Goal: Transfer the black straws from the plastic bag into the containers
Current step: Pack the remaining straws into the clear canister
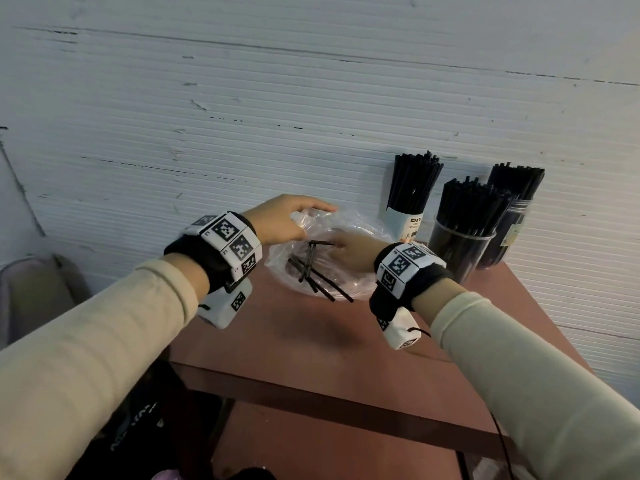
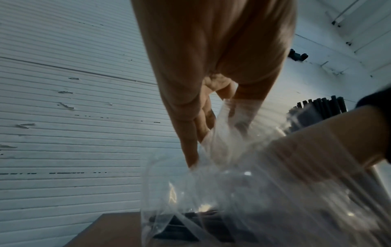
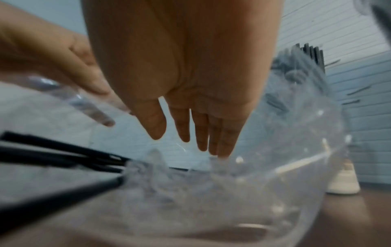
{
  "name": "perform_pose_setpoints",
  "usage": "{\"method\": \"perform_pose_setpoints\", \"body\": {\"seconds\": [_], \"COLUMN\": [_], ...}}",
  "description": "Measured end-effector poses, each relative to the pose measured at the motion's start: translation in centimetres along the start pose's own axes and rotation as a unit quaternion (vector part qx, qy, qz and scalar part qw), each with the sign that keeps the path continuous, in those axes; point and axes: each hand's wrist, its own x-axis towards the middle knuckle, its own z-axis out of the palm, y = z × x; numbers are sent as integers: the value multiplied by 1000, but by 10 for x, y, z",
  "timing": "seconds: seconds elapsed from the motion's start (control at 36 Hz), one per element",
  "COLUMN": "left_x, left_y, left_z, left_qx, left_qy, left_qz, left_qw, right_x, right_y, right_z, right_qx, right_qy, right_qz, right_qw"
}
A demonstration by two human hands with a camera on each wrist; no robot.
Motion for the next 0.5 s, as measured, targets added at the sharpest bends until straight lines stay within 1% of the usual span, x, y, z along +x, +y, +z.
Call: {"method": "perform_pose_setpoints", "body": {"seconds": [0.14, 0.25, 0.31, 0.39, 0.42, 0.5], "left_x": [8, 15, 18, 23, 24, 25], "left_y": [-3, -5, -5, -8, -9, -11], "left_z": [-1, -3, -4, -6, -7, -9], "left_qx": [-2, -7, -13, -16, -21, -19], "left_qy": [-17, -42, -58, -72, -76, -84], "left_qz": [26, 34, 39, 27, 20, 9], "left_qw": [999, 999, 997, 997, 997, 996], "right_x": [12, 28, 34, 40, 41, 48], "right_y": [9, 19, 24, 29, 29, 35], "right_z": [2, 14, 17, 14, 12, 10], "right_qx": [-51, -3, -15, -69, -78, -78], "right_qy": [15, 28, 35, 30, 33, 35], "right_qz": [11, 35, 45, 33, 24, 30], "right_qw": [999, 999, 998, 997, 996, 996]}}
